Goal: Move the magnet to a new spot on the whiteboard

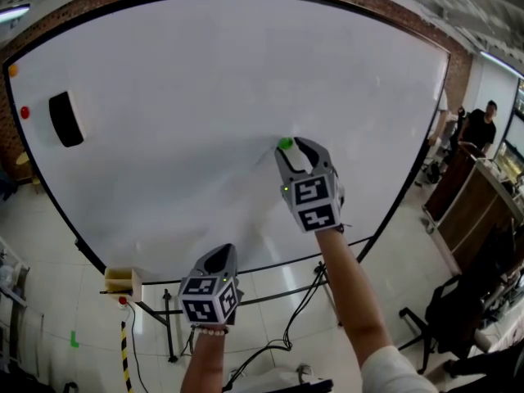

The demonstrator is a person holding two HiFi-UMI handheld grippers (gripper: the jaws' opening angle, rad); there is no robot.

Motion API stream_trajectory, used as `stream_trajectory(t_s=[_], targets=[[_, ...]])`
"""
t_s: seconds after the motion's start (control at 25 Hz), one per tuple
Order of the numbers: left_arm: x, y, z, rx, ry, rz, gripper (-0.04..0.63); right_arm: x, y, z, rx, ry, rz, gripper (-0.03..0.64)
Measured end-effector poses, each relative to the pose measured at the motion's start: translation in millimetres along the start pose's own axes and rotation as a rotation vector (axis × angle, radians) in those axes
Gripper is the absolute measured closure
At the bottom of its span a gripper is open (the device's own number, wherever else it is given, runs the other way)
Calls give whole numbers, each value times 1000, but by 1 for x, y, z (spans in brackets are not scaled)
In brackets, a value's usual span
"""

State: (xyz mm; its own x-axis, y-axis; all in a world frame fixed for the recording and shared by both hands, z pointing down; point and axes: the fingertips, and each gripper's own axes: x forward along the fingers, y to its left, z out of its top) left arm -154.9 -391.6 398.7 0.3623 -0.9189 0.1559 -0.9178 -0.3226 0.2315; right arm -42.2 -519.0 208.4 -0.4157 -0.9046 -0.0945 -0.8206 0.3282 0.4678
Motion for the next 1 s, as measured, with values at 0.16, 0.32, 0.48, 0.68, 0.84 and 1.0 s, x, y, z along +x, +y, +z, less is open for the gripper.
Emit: stream_trajectory(t_s=[0.16, 0.32, 0.48, 0.68, 0.84, 1.0], targets=[[-1, 2, 2, 3, -4, -2, 600, 5, 1, -1, -18, 12, -3, 445], [-2, 5, 2, 2, -5, -2, 600, 8, 1, -4, -31, 30, -6, 462], [-3, 5, 2, 2, -8, -8, 600, 10, 4, -8, -45, 42, -10, 463], [-4, 3, 1, 3, -8, -12, 600, 9, 2, -8, -54, 48, -14, 483], [-3, 3, 1, 5, -3, -17, 600, 10, 3, -8, -59, 61, -9, 485], [-2, 2, 1, 5, -3, -20, 600, 11, 3, -9, -75, 73, 0, 485]])
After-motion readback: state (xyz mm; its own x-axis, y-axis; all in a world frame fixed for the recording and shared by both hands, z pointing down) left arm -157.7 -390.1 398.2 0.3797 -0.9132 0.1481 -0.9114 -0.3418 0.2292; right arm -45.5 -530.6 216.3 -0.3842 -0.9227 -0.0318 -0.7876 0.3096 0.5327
